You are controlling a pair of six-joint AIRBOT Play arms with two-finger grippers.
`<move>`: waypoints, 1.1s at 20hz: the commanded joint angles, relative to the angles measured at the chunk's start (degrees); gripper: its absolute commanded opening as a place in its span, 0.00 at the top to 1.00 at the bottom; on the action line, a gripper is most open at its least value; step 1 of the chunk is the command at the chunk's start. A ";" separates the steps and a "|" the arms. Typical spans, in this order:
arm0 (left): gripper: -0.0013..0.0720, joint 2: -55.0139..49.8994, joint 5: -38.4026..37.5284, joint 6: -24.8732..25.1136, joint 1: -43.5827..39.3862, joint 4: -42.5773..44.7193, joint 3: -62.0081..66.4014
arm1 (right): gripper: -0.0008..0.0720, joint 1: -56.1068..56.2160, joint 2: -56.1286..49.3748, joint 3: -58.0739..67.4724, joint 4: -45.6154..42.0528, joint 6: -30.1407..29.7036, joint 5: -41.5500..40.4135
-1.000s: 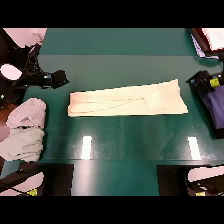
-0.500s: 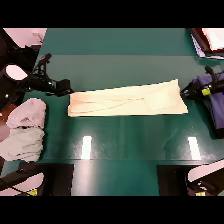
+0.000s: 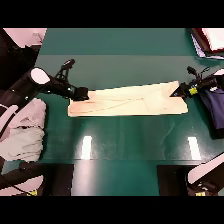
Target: Fold the shirts.
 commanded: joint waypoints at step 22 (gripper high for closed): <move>0.95 -40.46 6.64 0.00 -17.27 -5.16 38.71 | 0.96 25.20 16.85 24.24 9.57 17.05 0.90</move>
